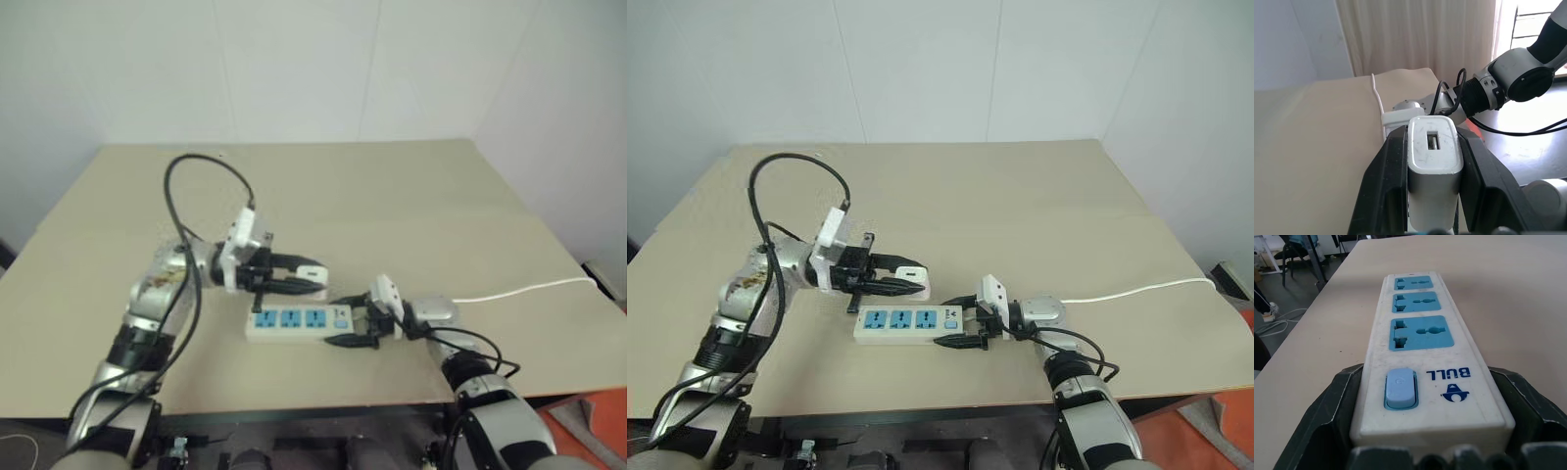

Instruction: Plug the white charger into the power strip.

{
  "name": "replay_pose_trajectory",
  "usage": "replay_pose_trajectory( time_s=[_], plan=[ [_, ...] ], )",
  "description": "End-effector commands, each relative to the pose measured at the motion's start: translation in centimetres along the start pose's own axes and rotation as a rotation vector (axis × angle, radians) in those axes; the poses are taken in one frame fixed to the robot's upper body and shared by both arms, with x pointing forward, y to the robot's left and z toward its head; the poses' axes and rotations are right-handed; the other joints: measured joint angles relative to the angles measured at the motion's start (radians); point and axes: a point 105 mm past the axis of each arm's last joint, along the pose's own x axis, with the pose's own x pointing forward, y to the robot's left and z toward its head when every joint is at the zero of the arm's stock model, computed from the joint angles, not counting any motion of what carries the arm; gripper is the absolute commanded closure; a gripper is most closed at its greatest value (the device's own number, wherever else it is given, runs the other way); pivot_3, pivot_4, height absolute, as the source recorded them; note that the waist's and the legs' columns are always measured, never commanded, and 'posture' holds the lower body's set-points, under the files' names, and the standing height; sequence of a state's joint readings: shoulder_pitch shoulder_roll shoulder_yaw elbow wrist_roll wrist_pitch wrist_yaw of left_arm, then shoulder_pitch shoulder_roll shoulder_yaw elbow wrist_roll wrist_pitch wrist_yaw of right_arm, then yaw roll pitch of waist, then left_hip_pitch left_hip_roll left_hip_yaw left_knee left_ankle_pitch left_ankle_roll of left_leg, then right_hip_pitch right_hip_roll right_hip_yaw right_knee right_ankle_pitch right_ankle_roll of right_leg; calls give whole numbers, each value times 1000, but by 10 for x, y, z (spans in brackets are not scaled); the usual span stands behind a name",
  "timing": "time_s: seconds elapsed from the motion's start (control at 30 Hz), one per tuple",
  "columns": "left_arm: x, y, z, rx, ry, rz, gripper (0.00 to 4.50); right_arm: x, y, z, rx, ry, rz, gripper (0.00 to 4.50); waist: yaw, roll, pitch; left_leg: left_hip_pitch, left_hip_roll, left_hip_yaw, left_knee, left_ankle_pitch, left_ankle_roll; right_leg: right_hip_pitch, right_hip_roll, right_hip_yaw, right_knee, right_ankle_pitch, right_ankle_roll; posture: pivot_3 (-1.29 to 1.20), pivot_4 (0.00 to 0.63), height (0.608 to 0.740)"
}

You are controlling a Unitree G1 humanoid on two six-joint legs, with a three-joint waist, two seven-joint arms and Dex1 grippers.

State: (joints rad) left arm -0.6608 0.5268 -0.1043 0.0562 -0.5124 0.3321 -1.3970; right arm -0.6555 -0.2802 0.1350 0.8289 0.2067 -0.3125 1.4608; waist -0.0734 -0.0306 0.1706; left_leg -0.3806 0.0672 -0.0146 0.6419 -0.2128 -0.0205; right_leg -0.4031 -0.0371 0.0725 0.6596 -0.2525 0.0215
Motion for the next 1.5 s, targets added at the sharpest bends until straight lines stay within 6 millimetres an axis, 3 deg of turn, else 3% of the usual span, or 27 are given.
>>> replay_pose_trajectory(
  time_s=[0.03, 0.5, 1.5],
  plan=[
    [3, 1, -2, -33, -1, 9, 3476, 5, 8, -11, 31, 29, 29, 1084, 0, 0, 0, 0, 0, 0, 0, 0, 0, 0, 0, 0, 0, 0, 0, 0, 150, 740],
    [9, -7, -43, -71, 90, 11, 3476, 4, 6, -10, 32, 24, 16, 1084, 0, 0, 0, 0, 0, 0, 0, 0, 0, 0, 0, 0, -1, 0, 0, 0, 150, 740],
    [16, -6, -58, -60, 83, 22, 3476, 3, 6, -10, 35, 23, 2, 1084, 1, 0, 0, 0, 0, 0, -1, 0, 0, 0, 0, 0, -2, -1, 1, 0, 150, 740]
  ],
)
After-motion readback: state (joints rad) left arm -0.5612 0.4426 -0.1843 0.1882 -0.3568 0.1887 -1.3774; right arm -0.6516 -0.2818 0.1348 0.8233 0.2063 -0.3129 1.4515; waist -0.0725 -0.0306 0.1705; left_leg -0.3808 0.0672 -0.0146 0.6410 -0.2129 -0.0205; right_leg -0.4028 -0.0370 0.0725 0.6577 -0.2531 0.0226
